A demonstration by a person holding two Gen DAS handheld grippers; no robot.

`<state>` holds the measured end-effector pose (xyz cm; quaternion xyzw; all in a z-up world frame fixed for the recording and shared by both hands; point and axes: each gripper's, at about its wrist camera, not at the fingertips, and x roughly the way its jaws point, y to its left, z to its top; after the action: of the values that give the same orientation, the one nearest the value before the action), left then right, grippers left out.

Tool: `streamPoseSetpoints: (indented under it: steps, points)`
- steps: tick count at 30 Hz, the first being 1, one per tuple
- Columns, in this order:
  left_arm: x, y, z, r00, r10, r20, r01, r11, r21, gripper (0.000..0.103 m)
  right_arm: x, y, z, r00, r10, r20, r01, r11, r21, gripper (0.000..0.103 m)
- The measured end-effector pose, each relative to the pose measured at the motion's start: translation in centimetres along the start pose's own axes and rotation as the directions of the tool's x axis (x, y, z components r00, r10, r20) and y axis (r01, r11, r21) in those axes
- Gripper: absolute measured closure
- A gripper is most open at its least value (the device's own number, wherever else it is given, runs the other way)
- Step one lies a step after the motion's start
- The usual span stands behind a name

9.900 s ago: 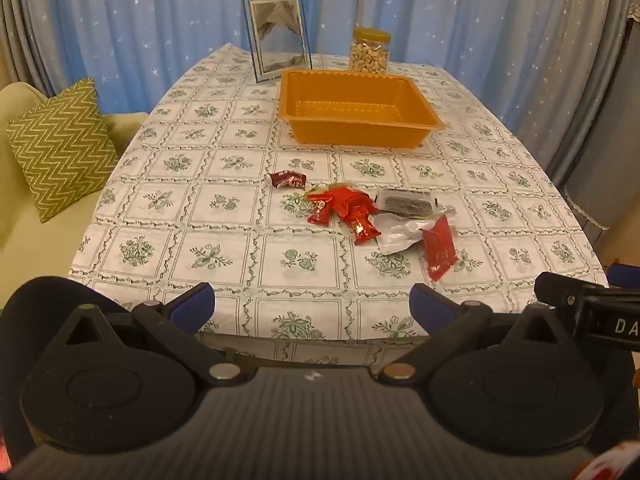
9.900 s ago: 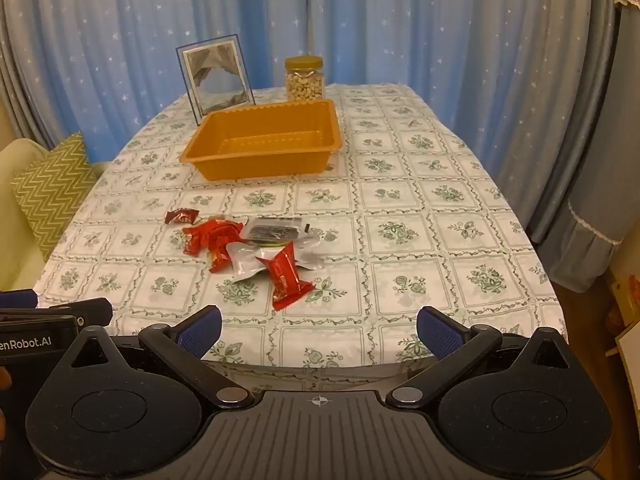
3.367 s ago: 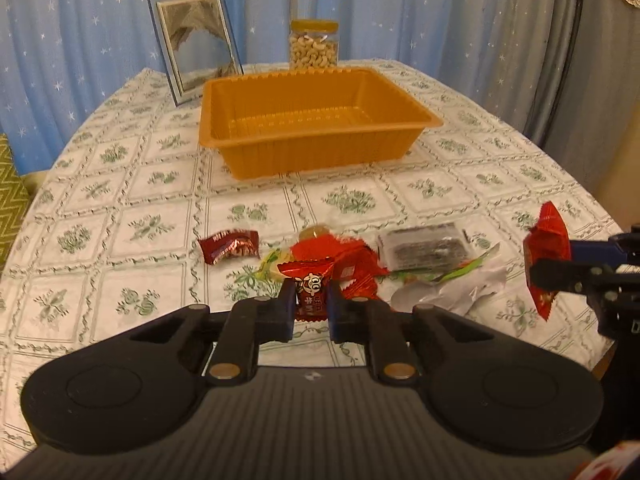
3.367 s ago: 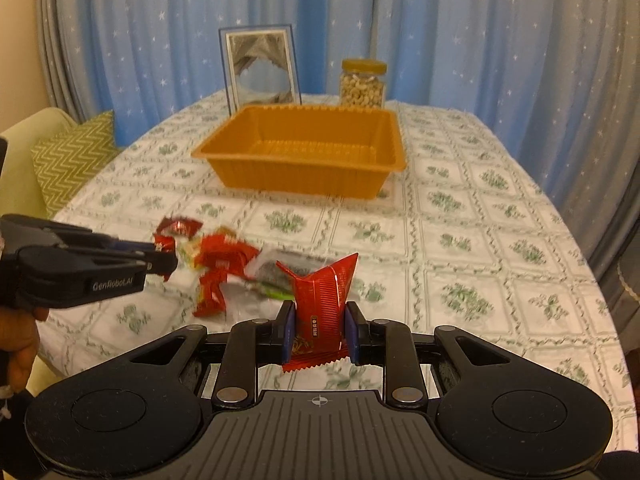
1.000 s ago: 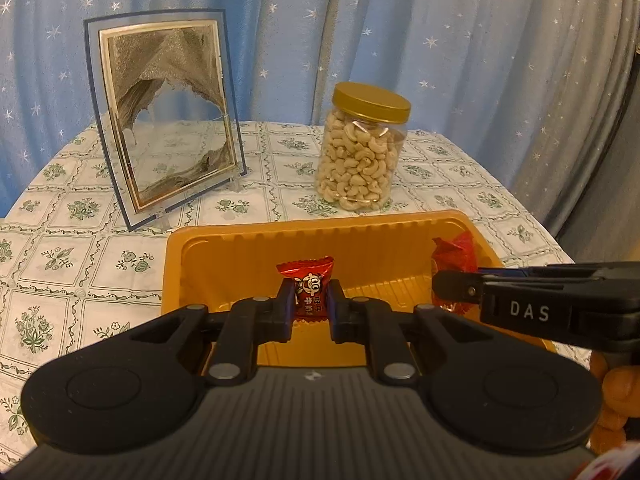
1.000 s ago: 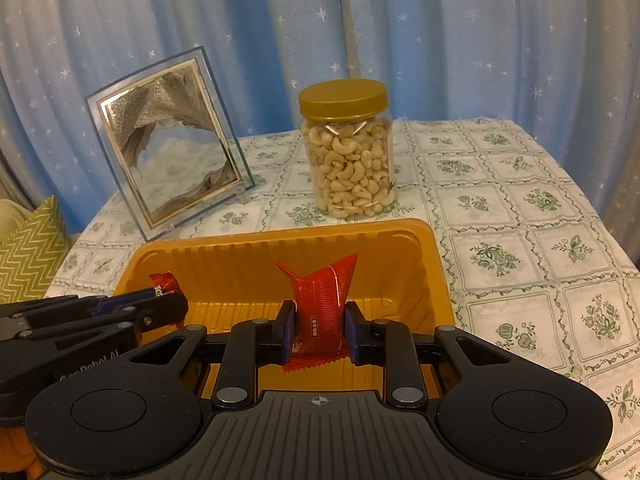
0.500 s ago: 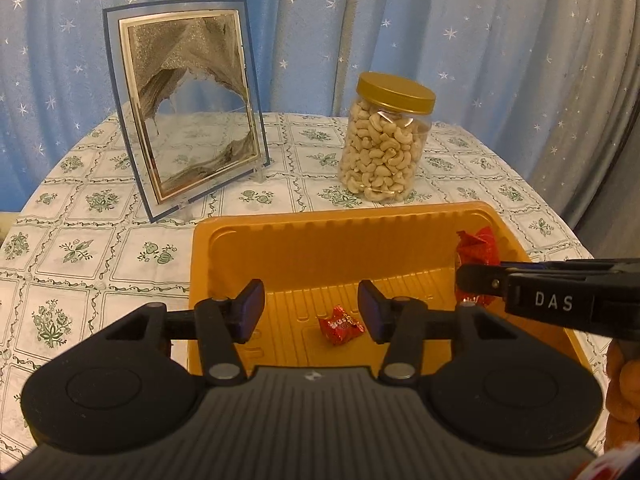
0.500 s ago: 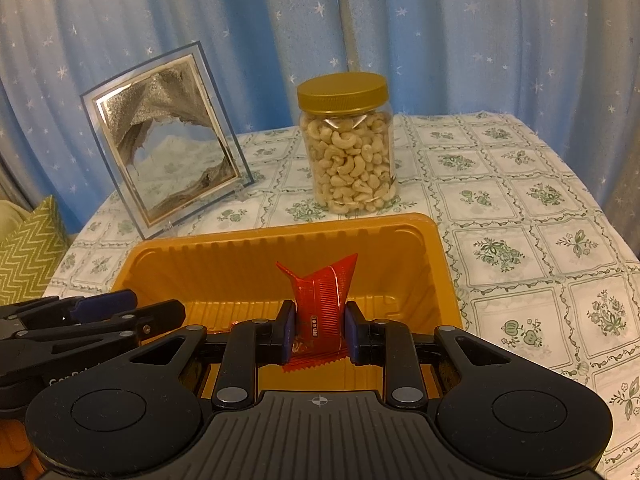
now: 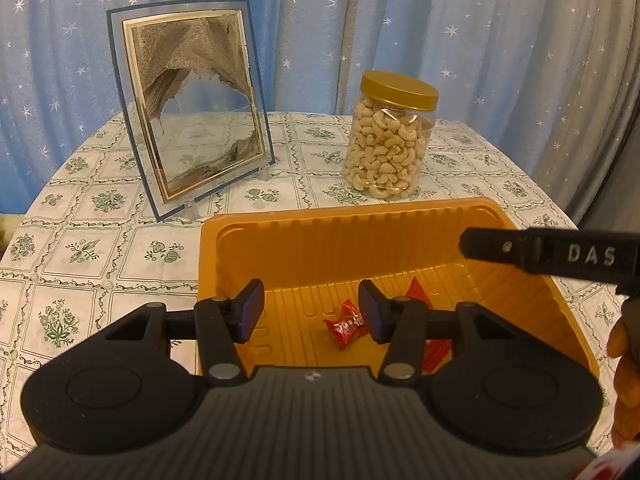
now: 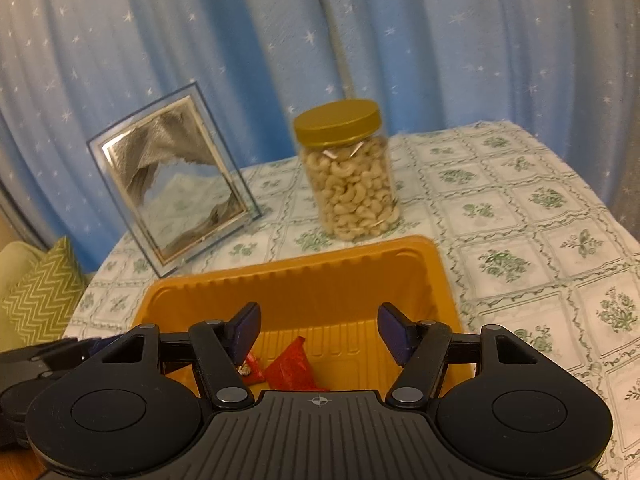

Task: Organize snacks
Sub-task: 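Open the left tool and the right tool to drop candies into the tray, then move both open tools back toward the remaining snack pile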

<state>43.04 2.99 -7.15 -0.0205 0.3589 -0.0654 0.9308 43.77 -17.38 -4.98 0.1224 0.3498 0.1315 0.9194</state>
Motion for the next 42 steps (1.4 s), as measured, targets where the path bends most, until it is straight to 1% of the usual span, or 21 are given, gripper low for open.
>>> streamPoseSetpoints:
  steps: [8,13,19,23,25,29,31,36,38,40,42]
  points:
    - [-0.5,-0.1,-0.1,1.000,0.009,0.004,-0.009,1.000,0.013,0.054,-0.6,-0.3,0.2,0.999,-0.026,0.018,0.026,1.000,-0.004,0.038]
    - [-1.6,0.0,-0.2,1.000,0.020,0.022,-0.021,1.000,0.003,0.054,-2.0,-0.6,0.4,0.998,-0.039,0.051,0.039,0.999,0.001,0.038]
    - [-4.6,-0.4,-0.1,0.996,0.027,0.085,-0.027,1.000,-0.001,0.054,-5.0,-0.4,0.5,0.992,-0.047,0.119,0.049,0.999,-0.014,0.038]
    - [-7.0,-0.7,-0.7,0.993,0.031,0.116,-0.031,1.000,-0.001,0.053,-7.7,-0.5,-0.3,0.987,-0.053,0.150,0.055,0.998,-0.011,0.038]
    - [-8.2,-0.7,-1.3,0.992,0.027,0.121,-0.027,1.000,-0.007,0.051,-9.0,-0.5,-1.0,0.986,-0.056,0.157,0.058,0.998,-0.007,0.038]
    - [-10.7,-1.0,-2.9,0.992,0.023,0.127,-0.022,1.000,-0.011,0.050,-11.7,-0.3,-2.8,0.984,-0.061,0.166,0.066,0.997,-0.025,0.038]
    - [-12.0,-1.3,-4.1,0.991,0.024,0.129,-0.023,1.000,-0.011,0.047,-13.1,-0.1,-3.7,0.982,-0.069,0.174,0.078,0.996,-0.042,0.038]
    - [-15.1,-2.0,-7.8,0.993,0.016,0.115,-0.013,0.999,-0.030,0.041,-16.7,-0.2,-6.3,0.977,-0.087,0.194,0.097,0.995,-0.039,0.038]
    - [-16.1,-2.2,-9.5,0.995,0.015,0.103,-0.011,0.999,-0.037,0.040,-17.8,-0.4,-7.4,0.978,-0.093,0.189,0.100,0.995,-0.028,0.038]
    - [-17.0,-2.3,-11.1,0.996,0.018,0.090,-0.014,0.999,-0.045,0.036,-18.9,-0.4,-8.7,0.979,-0.099,0.180,0.103,0.995,-0.014,0.038]
    - [-17.8,-2.4,-12.8,0.997,0.026,0.075,-0.022,0.998,-0.053,0.035,-20.0,-0.5,-10.1,0.980,-0.103,0.168,0.106,0.994,-0.007,0.038]
